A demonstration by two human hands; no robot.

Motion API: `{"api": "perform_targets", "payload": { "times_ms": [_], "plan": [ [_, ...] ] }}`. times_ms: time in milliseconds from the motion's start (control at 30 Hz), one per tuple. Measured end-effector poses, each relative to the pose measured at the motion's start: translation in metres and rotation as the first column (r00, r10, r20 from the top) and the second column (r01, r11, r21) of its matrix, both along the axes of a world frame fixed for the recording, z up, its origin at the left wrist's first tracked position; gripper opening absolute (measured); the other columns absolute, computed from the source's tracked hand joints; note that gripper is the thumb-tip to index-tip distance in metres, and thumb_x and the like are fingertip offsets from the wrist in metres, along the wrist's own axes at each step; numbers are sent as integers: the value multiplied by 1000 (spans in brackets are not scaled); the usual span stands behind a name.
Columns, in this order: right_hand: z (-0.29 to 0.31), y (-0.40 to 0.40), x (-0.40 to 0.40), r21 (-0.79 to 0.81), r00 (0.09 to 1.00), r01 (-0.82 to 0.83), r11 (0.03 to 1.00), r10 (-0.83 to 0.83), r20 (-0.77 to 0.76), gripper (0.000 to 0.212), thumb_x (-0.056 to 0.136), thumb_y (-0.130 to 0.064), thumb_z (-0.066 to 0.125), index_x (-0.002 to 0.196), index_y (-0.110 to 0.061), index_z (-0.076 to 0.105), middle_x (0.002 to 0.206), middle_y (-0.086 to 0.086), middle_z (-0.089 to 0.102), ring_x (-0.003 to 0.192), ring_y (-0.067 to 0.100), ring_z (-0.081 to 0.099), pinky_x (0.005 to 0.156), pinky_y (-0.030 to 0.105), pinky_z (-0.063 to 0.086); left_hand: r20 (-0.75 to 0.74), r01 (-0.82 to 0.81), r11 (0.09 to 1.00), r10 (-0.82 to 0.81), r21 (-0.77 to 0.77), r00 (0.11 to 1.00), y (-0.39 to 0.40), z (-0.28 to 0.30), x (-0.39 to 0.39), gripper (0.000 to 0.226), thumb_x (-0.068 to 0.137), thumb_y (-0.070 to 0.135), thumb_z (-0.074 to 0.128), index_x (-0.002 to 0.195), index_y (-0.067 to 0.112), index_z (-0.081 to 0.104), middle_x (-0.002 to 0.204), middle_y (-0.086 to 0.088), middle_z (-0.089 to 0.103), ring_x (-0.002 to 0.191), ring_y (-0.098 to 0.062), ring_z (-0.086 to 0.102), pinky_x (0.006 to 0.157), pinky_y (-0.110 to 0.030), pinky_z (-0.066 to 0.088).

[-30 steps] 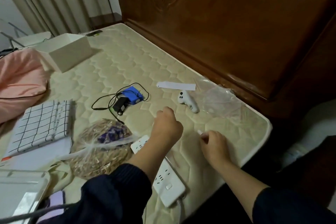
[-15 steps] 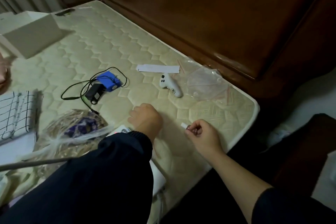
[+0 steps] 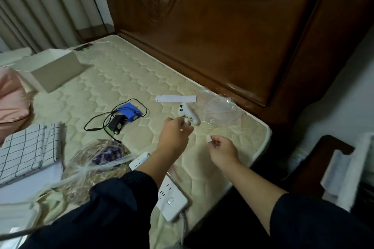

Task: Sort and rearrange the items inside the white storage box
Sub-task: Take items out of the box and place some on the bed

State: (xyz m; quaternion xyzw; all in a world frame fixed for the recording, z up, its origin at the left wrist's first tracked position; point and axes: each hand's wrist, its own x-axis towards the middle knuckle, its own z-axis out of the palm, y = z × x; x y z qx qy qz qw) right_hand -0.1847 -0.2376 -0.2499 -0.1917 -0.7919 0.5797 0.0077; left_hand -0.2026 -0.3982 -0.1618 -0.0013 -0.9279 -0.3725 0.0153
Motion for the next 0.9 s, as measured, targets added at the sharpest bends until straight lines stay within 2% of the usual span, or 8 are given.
{"api": "perform_targets", "payload": {
  "times_ms": [133,233,300,467,567,767,867,900],
  "plan": [
    [71,21,31,-16,976,167,986,-168,-137,14,97,-25,70,107,-30,61,107,-6,70,92,10,66,67,18,49,-80,34,996,-28,78,996,24,51,37,26,107,24,56,114,4,71,116,-15,64,98,-31,67,87,-37,52],
    [124,66,69,-50,952,228,972,-233,-200,25,90,-25,76,111,-34,64,102,-8,72,94,15,72,83,37,63,-145,110,987,-93,114,985,62,81,74,21,104,23,61,105,5,70,103,-12,72,94,-30,68,84,-43,55],
    [156,106,104,-77,936,209,975,-222,-273,24,90,-19,78,106,-31,66,102,-4,74,89,17,76,83,42,65,-189,201,973,-178,110,966,97,97,102,21,102,28,64,99,8,69,93,-9,72,87,-27,68,79,-43,55],
    [212,223,202,153,875,364,919,-281,-393,17,86,-18,79,93,-30,68,85,-8,74,77,17,76,78,46,65,-227,453,876,-413,165,882,195,115,173,9,96,33,72,92,25,69,81,6,71,76,-11,68,73,-38,57],
    [220,290,269,251,848,471,846,-356,-392,18,86,-21,81,96,-31,70,97,-9,71,86,19,74,81,44,65,-212,575,804,-542,153,813,256,104,208,18,95,31,71,91,13,70,80,-4,71,76,-22,68,72,-45,55],
    [208,375,394,486,837,547,682,-455,-304,14,84,-25,84,85,-30,71,88,-13,72,81,10,70,73,29,59,-117,735,656,-728,172,676,346,67,273,15,100,27,68,86,24,63,82,3,65,78,-13,63,64,-23,44],
    [194,388,426,594,836,529,606,-491,-244,18,81,-25,86,72,-29,71,80,-16,71,78,5,67,65,16,48,-42,785,592,-793,181,608,372,51,292,5,102,26,66,104,24,69,93,7,66,88,-10,62,77,-24,47],
    [188,390,432,615,844,508,604,-493,-213,19,81,-25,87,71,-30,72,80,-16,71,78,2,67,64,13,46,-18,793,583,-804,176,595,379,46,296,13,102,26,65,113,21,70,98,5,68,92,-11,63,82,-27,48]
  ]
}}
